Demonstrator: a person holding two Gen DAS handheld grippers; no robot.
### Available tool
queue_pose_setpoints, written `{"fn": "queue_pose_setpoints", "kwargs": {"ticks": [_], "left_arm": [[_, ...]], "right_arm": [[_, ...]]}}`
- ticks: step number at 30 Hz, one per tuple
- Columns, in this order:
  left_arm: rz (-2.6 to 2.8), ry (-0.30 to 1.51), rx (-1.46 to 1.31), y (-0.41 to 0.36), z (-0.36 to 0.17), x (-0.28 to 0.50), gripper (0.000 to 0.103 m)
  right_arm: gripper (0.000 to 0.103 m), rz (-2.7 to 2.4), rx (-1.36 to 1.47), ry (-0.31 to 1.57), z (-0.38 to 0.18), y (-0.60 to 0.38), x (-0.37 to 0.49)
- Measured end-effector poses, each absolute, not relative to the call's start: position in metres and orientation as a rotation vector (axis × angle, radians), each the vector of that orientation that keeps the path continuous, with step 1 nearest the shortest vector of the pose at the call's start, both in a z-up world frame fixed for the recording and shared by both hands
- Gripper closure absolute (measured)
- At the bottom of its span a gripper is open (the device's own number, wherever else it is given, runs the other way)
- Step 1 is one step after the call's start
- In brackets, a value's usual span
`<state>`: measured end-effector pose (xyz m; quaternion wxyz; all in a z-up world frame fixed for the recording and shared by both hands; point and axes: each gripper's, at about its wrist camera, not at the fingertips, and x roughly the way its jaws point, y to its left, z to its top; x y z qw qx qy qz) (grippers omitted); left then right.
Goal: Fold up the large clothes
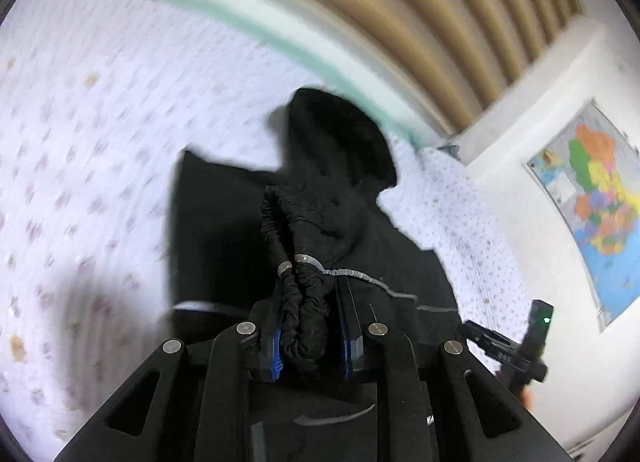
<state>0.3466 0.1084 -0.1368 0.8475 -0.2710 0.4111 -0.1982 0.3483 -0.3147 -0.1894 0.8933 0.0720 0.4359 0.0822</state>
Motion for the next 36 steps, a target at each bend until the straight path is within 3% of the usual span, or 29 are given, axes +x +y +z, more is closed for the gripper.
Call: {"fn": "queue_pose_setpoints", "kwargs": {"ticks": [3,7,14,18,22,27,33,36], "left_arm": [[-0.361,1.057,-0.635,0.126,-0.195,0.359,0.082],[-0.444,1.011,-0.771,0.139,-0.217,0.353,0.080],[-0.327,0.932,-0.494,0.131,-0.143,0.314,0.074],[-0.351,0.835,-0.404,0.110,-0.084,0.287,0.054],[-0.303,0.856,-0.334,0.062,-0.059,0.298,0.054],[-0.290,0.937,-0.269,0.031,-0.107,0.324,0.054],[-0.251,1.045,-0.340,0.057,-0.188,0.352,0.056],[-0.290,1.022,-0.418,0.071,-0.193,0.353,0.057]], "right_arm": [[0.034,0.153,0.120,0.958,-0.216,-0.295,0.365],[0.034,0.080,-0.002,0.970,-0.239,-0.275,0.367],[0.034,0.115,0.064,0.988,-0.223,-0.292,0.355],[0.033,0.163,0.170,0.894,-0.180,-0.299,0.325],[0.033,0.176,0.046,0.816,-0.130,-0.265,0.309],[0.033,0.178,-0.094,0.804,-0.123,-0.226,0.321],[0.034,0.130,-0.029,0.991,-0.208,-0.241,0.376],[0.033,0.177,-0.033,0.956,-0.234,-0.245,0.380]]}}
